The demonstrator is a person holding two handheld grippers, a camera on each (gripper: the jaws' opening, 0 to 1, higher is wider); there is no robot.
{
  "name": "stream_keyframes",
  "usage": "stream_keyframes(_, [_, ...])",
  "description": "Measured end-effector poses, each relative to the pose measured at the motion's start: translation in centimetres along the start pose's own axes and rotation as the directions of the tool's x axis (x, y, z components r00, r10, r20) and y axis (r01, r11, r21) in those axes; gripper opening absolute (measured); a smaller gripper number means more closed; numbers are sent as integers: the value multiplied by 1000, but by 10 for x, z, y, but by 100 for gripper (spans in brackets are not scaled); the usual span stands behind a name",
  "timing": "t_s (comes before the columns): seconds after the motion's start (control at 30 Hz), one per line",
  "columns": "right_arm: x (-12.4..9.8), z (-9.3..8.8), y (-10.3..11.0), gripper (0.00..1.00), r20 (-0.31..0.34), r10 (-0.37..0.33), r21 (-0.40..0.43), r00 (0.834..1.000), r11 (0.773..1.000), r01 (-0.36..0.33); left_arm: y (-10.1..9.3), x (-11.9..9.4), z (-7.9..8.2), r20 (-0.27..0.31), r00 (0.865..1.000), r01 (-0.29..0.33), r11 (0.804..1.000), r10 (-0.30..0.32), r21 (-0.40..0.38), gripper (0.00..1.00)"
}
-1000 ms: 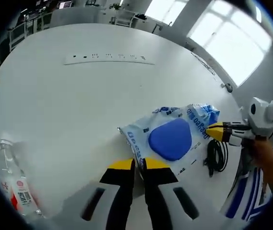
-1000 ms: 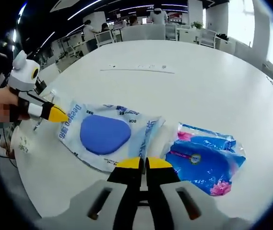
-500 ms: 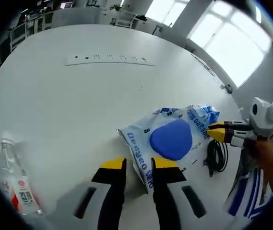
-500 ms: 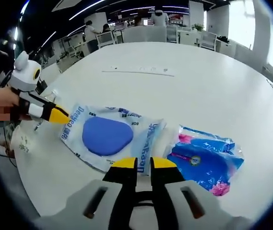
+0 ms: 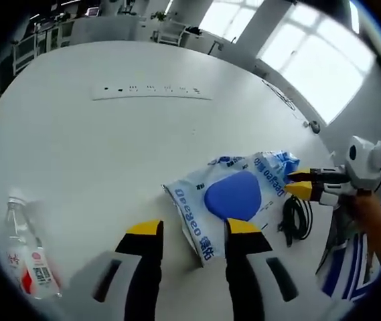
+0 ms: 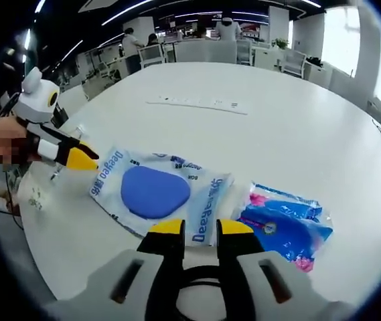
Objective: Arrange the tabletop items into an orderly group along one side of the table until the central work area is clear of visible clutter.
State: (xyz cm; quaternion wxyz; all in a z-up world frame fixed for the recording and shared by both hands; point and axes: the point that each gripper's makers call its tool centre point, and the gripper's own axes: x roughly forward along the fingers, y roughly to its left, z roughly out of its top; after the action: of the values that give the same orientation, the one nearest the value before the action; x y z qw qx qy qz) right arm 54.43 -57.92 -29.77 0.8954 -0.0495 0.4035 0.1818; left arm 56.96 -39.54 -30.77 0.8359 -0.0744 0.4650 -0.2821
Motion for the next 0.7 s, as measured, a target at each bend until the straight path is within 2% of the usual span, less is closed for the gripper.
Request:
stream_keyframes(0.47, [-7, 11, 15, 37, -9, 51, -50, 999, 997, -51, -2, -24, 13, 55, 998, 22, 1000, -22, 15, 52])
stream_keyframes(0.7, [-12, 26, 25, 42, 19, 99, -23, 995, 995, -98, 0, -41, 19, 81, 996, 36, 999, -38, 30, 62])
